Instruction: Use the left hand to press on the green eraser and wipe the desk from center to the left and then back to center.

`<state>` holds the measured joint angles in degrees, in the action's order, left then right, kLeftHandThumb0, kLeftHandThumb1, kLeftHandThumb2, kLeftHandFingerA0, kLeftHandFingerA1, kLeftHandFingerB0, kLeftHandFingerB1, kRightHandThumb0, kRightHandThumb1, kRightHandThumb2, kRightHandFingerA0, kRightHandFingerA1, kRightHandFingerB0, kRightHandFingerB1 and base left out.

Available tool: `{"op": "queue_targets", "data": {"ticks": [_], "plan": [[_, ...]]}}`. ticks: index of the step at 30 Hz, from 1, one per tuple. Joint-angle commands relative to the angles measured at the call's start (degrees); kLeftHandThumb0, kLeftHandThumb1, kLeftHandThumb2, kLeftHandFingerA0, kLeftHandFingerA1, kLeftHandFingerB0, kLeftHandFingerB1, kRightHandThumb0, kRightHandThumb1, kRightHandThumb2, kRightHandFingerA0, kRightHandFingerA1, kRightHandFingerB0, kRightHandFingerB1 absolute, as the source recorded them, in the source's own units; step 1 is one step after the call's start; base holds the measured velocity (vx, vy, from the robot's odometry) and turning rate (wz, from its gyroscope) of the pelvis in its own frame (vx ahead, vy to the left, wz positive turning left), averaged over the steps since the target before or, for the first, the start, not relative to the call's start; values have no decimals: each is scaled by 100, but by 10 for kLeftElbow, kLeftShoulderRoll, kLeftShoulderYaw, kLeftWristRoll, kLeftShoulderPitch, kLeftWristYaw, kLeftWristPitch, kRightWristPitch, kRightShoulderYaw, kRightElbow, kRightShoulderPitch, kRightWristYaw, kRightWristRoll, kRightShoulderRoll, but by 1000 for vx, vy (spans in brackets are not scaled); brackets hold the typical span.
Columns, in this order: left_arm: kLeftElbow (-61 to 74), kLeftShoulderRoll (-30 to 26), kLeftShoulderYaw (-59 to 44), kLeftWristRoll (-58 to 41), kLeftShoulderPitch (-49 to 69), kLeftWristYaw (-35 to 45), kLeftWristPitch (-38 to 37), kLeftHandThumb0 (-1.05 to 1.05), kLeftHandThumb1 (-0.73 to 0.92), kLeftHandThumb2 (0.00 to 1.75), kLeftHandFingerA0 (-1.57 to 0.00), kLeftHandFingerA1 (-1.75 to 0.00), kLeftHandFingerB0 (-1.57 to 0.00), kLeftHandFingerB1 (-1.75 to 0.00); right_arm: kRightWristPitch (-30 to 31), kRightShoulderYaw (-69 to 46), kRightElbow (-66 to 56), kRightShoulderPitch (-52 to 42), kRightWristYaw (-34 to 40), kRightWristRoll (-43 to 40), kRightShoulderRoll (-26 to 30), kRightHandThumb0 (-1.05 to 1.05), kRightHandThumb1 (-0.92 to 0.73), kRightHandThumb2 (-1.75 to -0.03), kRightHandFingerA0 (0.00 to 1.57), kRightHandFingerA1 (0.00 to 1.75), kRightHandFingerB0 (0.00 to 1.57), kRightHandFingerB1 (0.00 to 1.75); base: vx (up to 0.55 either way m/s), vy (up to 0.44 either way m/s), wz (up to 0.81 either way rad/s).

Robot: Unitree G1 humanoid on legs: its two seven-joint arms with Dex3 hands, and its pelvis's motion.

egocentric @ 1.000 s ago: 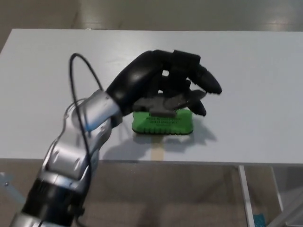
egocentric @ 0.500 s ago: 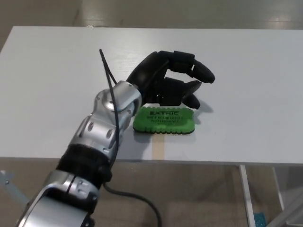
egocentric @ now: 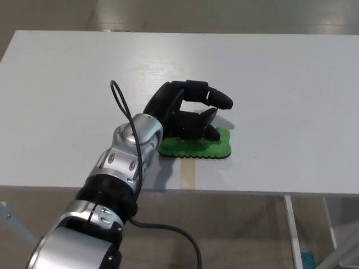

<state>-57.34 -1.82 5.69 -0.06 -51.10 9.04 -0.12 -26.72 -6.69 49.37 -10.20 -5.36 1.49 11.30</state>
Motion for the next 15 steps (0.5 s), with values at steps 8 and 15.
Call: {"op": "queue_targets", "data": {"ticks": [8, 15], "plan": [[-17, 16, -11, 13, 9, -14, -21, -19, 83, 64, -107, -80, -93, -80, -17, 4, 9, 0, -5, -1, -1, -37, -73, -62, 68, 53, 53, 38, 0, 0, 0], [-26, 17, -14, 15, 28, -12, -28, -19, 83, 65, -106, -81, -92, -81, -18, -1, 16, 5, -17, -13, -4, -38, -73, -62, 69, 54, 53, 38, 0, 0, 0]]}}
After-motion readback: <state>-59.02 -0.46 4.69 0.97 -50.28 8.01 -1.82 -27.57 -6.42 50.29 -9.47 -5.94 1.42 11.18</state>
